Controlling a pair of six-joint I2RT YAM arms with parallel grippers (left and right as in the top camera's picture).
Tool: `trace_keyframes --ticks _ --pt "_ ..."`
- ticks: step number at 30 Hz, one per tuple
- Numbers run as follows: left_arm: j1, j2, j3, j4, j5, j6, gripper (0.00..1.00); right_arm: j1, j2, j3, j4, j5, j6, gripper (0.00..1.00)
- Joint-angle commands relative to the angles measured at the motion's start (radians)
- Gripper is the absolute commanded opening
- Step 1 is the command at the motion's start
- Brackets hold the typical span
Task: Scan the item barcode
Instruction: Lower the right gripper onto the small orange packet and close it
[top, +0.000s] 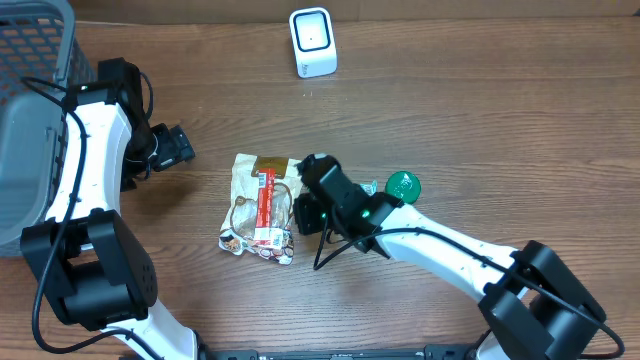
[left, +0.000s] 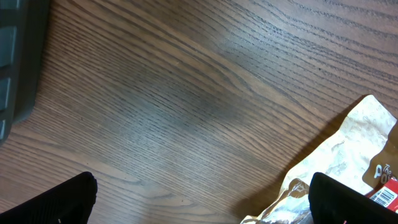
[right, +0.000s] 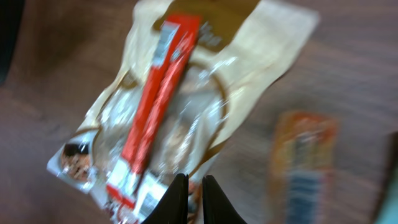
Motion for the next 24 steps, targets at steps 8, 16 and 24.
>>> trace_keyframes --ticks 8,16,24 --pt "0.005 -0.019 0.014 -0.002 -0.009 0.004 1.00 -0.143 0.023 0.039 -0.092 0.084 0.012 0.11" --pt "0.005 -0.019 0.014 -0.002 -0.009 0.004 1.00 -0.114 0.094 0.040 -0.071 -0.164 0.011 0.11" --pt "0.005 -0.019 0.014 -0.002 -0.009 0.004 1.00 -0.109 0.094 0.039 -0.064 -0.164 -0.027 0.18"
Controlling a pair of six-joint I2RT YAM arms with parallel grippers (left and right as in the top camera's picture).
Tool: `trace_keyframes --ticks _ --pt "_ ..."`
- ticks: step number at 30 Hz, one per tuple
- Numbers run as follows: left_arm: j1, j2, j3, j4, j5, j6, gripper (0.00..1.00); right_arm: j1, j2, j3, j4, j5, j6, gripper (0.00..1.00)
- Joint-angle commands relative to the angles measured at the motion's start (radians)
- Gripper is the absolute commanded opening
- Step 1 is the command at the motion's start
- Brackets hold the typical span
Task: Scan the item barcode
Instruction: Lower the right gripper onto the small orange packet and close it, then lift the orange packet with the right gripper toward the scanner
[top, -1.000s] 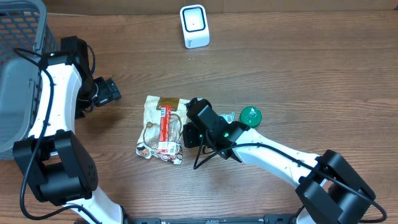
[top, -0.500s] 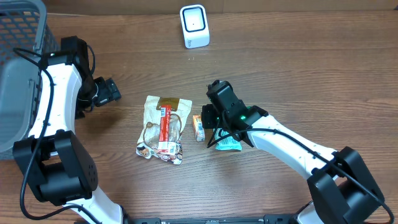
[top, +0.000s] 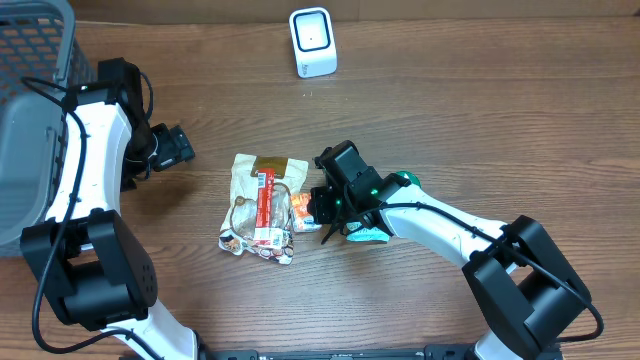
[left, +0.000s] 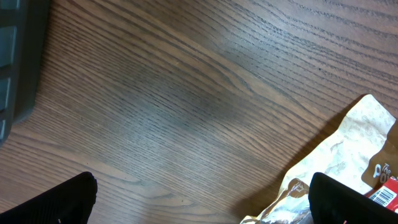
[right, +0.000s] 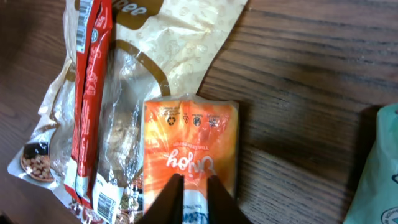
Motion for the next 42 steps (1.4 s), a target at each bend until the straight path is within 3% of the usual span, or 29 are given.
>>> trace_keyframes --ticks 1,5,8,38,42 --pt "0.005 -0.019 0.014 -0.002 -0.009 0.003 1.00 0.002 -0.004 0.015 0.006 0.003 -0.036 0.20" --pt "0.005 -0.019 0.014 -0.002 -0.009 0.003 1.00 0.002 -0.004 0.015 0.005 0.005 -0.047 0.28" --pt "0.005 -0.019 0.014 -0.002 -0.009 0.003 1.00 0.002 -0.003 0.015 -0.006 0.048 -0.047 0.29" --pt "0.005 -0.019 0.014 -0.002 -0.009 0.003 1.00 0.002 0.076 0.015 0.006 0.049 -0.046 0.27" --pt "0.005 -0.019 0.014 -0.002 -0.009 0.003 1.00 0.002 0.108 0.015 0.014 0.048 -0.045 0.22"
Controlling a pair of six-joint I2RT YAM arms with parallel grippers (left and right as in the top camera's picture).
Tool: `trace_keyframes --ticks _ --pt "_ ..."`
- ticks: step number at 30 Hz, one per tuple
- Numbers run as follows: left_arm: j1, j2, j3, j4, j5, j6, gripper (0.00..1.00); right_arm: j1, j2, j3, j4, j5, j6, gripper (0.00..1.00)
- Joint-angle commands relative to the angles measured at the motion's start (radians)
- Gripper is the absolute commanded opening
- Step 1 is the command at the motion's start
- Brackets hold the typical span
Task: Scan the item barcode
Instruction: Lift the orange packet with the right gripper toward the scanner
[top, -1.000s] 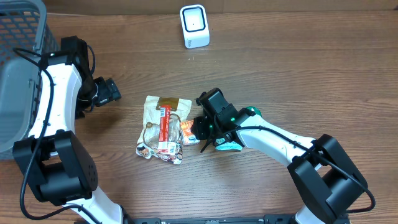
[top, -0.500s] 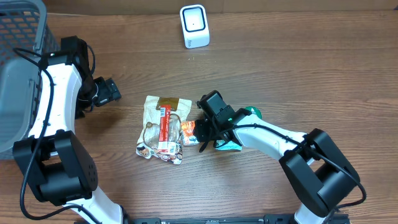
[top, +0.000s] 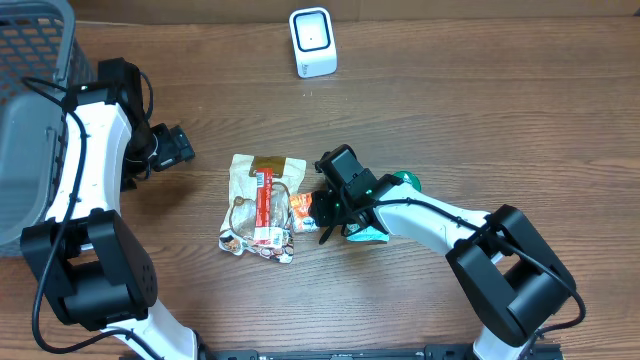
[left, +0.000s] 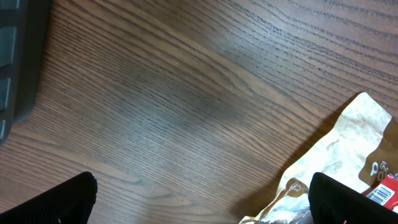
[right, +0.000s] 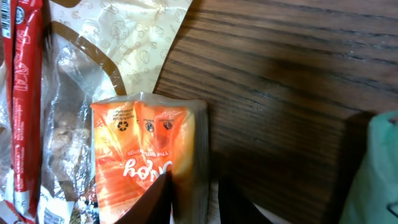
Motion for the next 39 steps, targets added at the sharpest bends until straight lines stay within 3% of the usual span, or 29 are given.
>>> trace_keyframes --ticks 1,3,19,39 --pt "0.005 -0.019 0.014 -0.001 -0.009 0.003 1.00 0.002 0.037 0.014 0.002 0.010 -0.004 0.20" --pt "0.005 -0.019 0.014 -0.001 -0.009 0.003 1.00 0.002 0.037 0.015 0.009 -0.001 -0.005 0.04" --pt "0.005 -0.019 0.014 -0.001 -0.009 0.003 1.00 -0.068 -0.252 0.064 -0.095 0.008 -0.087 0.04" --pt "0.005 -0.019 0.014 -0.001 -0.009 0.003 1.00 -0.068 -0.257 0.064 -0.156 0.056 -0.086 0.04"
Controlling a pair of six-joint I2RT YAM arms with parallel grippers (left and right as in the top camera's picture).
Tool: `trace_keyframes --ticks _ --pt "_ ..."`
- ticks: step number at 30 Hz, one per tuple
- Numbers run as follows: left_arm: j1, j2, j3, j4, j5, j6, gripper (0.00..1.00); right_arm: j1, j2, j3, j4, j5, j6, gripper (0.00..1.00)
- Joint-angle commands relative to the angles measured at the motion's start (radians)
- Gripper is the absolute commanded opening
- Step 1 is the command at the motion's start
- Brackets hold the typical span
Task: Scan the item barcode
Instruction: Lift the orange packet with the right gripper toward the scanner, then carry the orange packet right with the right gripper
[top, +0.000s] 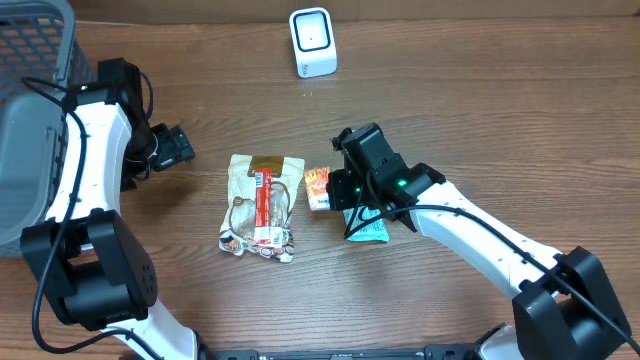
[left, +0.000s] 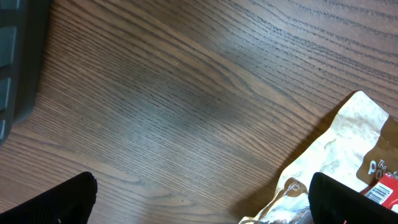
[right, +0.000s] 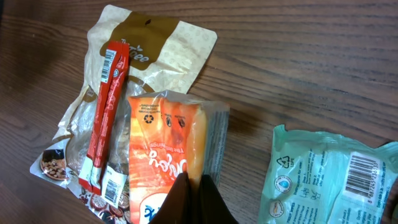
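My right gripper (right: 194, 193) is shut on an orange snack packet (right: 165, 143), held up off the table; overhead the packet (top: 318, 187) pokes out left of the gripper (top: 335, 190). The white barcode scanner (top: 312, 42) stands at the table's far edge. My left gripper (left: 199, 199) stands open over bare wood at the far left, its fingertips (left: 68, 196) wide apart, nothing between them.
A tan and clear snack bag (top: 258, 205) with a red stick pack (top: 264, 205) on it lies at mid table. A mint green packet (right: 329, 180) with a barcode lies right of the orange one. A grey basket (top: 30, 120) fills the left edge.
My right gripper has shut on the orange packet and now holds it higher and a little to the right of the tan bag. The left arm has not moved.
First my right gripper hung shut over the tan bag. Then it was over the orange packet beside that bag, then low with its fingers apart astride the packet's edge. Now it is shut on the packet and holds it off the table.
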Motion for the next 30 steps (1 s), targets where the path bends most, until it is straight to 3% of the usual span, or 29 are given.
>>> trace_keyframes --ticks 1,8,16,21,25,30 --pt "0.005 -0.019 0.014 -0.002 -0.009 0.003 1.00 0.000 -0.021 0.030 0.000 0.041 -0.006 0.04" --pt "0.005 -0.019 0.014 -0.002 -0.009 0.003 1.00 -0.029 -0.021 0.154 -0.143 0.085 -0.029 0.03" --pt "0.005 -0.019 0.014 -0.002 -0.009 0.003 1.00 -0.037 -0.020 0.592 -0.462 0.226 -0.113 0.03" --pt "0.005 -0.019 0.014 -0.002 -0.009 0.003 1.00 -0.037 -0.003 0.886 -0.567 0.341 -0.161 0.03" --pt "0.005 -0.019 0.014 -0.002 -0.009 0.003 1.00 -0.040 0.022 1.029 -0.517 0.447 -0.238 0.03" --pt "0.005 -0.019 0.014 -0.002 -0.009 0.003 1.00 -0.039 0.074 1.029 -0.253 0.564 -0.423 0.03"
